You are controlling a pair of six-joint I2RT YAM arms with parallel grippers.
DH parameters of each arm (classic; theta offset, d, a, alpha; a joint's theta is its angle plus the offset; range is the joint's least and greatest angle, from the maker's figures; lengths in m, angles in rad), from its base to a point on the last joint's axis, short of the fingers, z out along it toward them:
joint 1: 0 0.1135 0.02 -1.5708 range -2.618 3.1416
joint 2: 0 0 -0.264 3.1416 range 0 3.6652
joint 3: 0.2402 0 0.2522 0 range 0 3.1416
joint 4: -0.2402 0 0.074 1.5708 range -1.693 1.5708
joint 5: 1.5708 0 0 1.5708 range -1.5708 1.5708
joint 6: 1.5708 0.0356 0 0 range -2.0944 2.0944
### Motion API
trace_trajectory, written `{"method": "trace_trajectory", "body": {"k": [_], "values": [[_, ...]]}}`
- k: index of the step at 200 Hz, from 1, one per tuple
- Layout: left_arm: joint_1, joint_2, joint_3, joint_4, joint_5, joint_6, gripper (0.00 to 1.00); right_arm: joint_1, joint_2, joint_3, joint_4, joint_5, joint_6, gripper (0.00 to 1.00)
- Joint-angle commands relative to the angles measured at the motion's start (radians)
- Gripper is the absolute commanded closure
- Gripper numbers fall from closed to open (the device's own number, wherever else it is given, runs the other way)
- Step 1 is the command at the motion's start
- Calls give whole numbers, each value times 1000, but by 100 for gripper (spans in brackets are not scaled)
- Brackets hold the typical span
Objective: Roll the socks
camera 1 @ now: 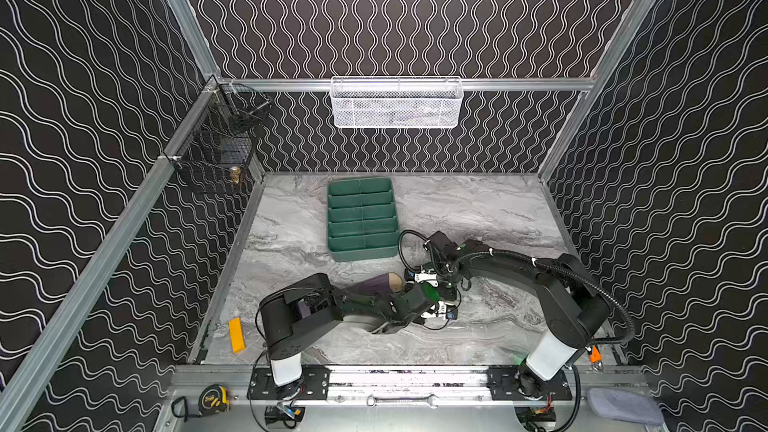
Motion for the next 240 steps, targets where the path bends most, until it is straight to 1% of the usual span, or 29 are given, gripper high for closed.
{"method": "trace_trajectory", "body": {"k": [1, 5, 45, 56, 65, 77, 79, 90, 102, 118, 127, 131, 146, 166, 172, 188, 197, 208, 223, 237, 240], "values": [[22, 37, 32, -82, 50, -101, 97, 18, 37, -53, -70, -40, -38, 100], [22, 40, 38, -93, 49, -108, 100, 17, 36, -53, -71, -42, -37, 100], [26, 48, 74, -218, 88, -167, 100, 16, -9, -82, -46, 5, -25, 100], [32, 42, 71, -240, 113, -185, 100, 13, -36, -97, -38, 16, -24, 91], [37, 38, 68, -249, 135, -200, 100, 10, -58, -110, -30, 22, -21, 87], [41, 37, 74, -275, 170, -212, 100, 6, -92, -131, -19, 29, -20, 76], [42, 38, 75, -278, 175, -214, 100, 5, -102, -135, -16, 31, -19, 73], [50, 46, 94, -317, 226, -219, 100, 1, -133, -154, -6, 49, -15, 61], [61, 64, 126, -364, 266, -232, 100, -7, -175, -178, 7, 64, -11, 54], [88, 88, 172, -429, 322, -256, 100, -32, -252, -204, 20, 76, -12, 42], [105, 99, 189, -457, 354, -271, 100, -48, -299, -218, 27, 89, -17, 40], [112, 104, 199, -470, 360, -278, 100, -58, -320, -222, 26, 93, -18, 37], [127, 121, 226, -510, 377, -290, 100, -95, -401, -240, 41, 107, -30, 36], [134, 144, 256, -551, 378, -295, 100, -142, -503, -273, 87, 113, -54, 35], [134, 153, 262, -558, 370, -297, 100, -151, -527, -283, 101, 111, -58, 33], [134, 164, 272, -566, 368, -300, 100, -171, -571, -299, 122, 119, -66, 32], [134, 166, 277, -571, 376, -298, 100, -179, -592, -312, 146, 151, -67, 30], [135, 175, 290, -590, 364, -298, 100, -199, -619, -330, 190, 192, -68, 24], [141, 196, 322, -636, 363, -297, 100, -229, -650, -364, 312, 303, -63, 14], [152, 223, 369, -704, 373, -303, 100, -256, -656, -367, 422, 398, -24, 6], [156, 229, 379, -717, 374, -307, 100, -285, -654, -364, 442, 415, -15, 6]]}}
